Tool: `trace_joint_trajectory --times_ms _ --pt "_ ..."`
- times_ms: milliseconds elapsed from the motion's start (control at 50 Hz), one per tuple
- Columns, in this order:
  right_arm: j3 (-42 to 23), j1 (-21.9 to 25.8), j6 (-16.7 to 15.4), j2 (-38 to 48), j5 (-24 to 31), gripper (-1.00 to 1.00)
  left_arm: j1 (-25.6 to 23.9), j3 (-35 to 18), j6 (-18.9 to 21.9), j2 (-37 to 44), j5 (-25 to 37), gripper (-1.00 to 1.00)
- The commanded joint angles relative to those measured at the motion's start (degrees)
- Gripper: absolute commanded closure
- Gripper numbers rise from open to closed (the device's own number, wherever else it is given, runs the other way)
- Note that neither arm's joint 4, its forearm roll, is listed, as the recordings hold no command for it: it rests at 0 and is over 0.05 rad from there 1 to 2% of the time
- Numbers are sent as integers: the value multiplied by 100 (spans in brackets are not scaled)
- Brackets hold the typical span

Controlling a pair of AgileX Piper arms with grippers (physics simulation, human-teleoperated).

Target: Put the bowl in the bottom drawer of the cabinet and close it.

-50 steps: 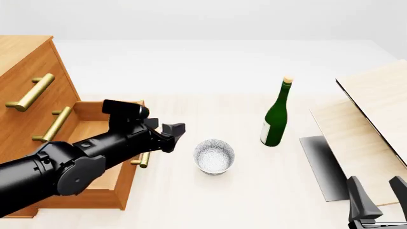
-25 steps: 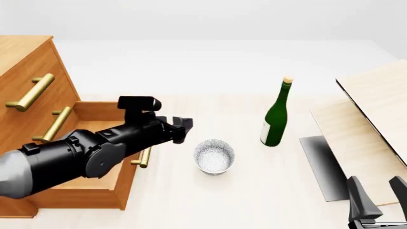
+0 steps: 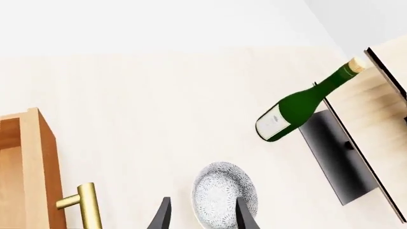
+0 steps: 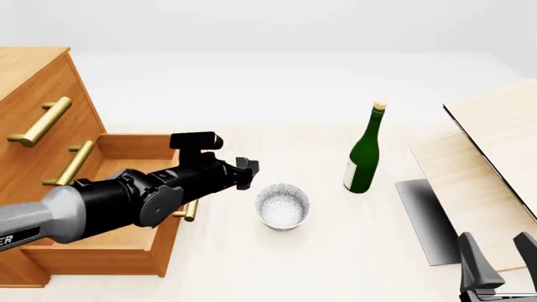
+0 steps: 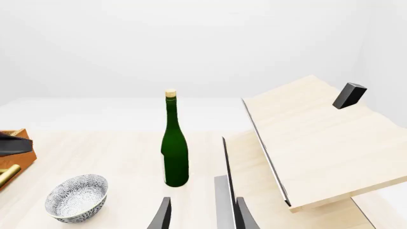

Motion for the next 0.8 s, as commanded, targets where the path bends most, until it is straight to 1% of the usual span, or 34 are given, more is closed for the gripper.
trace_joint_trajectory --times_ms 20,100,620,700,800 --pt "0 1 2 -1 0 -100 -5 -76 -137 362 -90 -100" --pt "0 0 0 -1 0 -100 -38 -100 -239 479 -127 -100" --pt "0 0 2 -1 0 -100 -128 -379 -537 1204 -271 -100" --pt "0 0 -1 2 -1 -100 -189 -394 -652 1334 -298 -100" --pt "0 0 0 1 0 -100 -158 -435 -636 1452 -320 -100"
